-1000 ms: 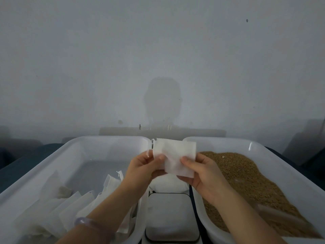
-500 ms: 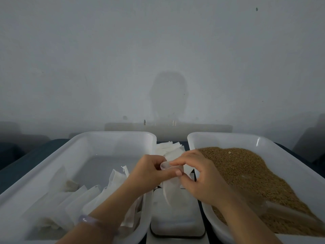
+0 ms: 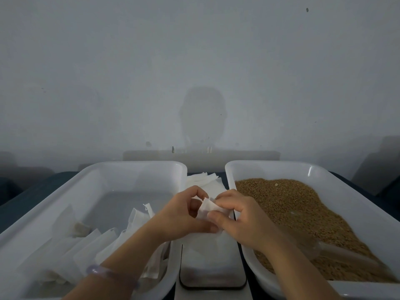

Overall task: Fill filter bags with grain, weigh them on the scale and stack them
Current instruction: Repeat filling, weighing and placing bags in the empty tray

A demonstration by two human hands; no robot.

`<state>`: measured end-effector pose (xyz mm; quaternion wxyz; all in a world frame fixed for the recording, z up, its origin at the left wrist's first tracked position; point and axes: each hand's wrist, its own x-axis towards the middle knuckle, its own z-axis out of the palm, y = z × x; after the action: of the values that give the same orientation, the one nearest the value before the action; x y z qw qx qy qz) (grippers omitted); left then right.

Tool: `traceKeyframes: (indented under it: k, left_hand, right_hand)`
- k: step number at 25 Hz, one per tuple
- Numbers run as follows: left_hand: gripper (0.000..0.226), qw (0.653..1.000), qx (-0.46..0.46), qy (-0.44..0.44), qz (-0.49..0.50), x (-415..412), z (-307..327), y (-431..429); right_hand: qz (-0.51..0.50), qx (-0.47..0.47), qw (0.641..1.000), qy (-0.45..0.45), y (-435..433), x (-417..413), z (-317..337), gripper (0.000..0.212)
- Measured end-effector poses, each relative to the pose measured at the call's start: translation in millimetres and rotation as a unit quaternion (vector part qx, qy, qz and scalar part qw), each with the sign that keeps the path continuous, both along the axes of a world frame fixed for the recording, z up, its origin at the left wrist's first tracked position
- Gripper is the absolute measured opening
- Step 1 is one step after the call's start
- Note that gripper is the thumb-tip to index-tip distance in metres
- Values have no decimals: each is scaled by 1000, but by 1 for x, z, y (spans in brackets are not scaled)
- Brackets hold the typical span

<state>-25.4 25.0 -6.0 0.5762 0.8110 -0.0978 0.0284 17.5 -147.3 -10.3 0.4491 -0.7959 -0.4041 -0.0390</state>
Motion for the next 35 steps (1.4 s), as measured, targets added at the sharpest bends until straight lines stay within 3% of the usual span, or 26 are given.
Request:
traceKeyframes:
  k: [1, 3, 7, 9, 12, 17, 21, 23, 25, 30, 35]
  left_hand:
    - [47, 1000, 15, -2, 6, 0, 0, 0]
    - [59, 999, 33, -16, -3, 0, -1, 1]
    - [75, 993, -104, 43, -30, 1, 0, 0]
    - [75, 992, -102, 66, -21, 2, 1, 0]
    - [62, 988, -101, 84, -78, -1, 4, -3]
    - [30, 988, -24, 21, -150, -3, 8, -12]
    - [19, 971, -142, 76, -175, -6, 7, -9]
    - [30, 967, -165, 75, -181, -5, 5, -11]
    - [48, 976, -137, 66, -154, -4, 4, -16]
    - [53, 988, -99, 50, -111, -2, -2, -17]
    - [60, 995, 14, 35, -91, -3, -6, -17]
  right_hand:
    - [3, 10, 1000, 24, 0, 0, 0, 7]
    - [15, 21, 998, 51, -1, 0, 0, 20]
    - [59, 8, 995, 75, -1, -5, 1, 22]
    - [70, 19, 996, 60, -1, -4, 0, 20]
    - [85, 47, 994, 41, 0, -1, -2, 25]
    - [74, 112, 990, 46, -1, -1, 1, 23]
    - [132, 122, 975, 130, 4, -4, -2, 22]
    - [135, 108, 975, 139, 5, -2, -5, 23]
    - [109, 73, 986, 104, 3, -2, -4, 25]
    - [124, 49, 986, 100, -3, -7, 3, 31]
    - [104, -23, 987, 117, -26, -14, 7, 25]
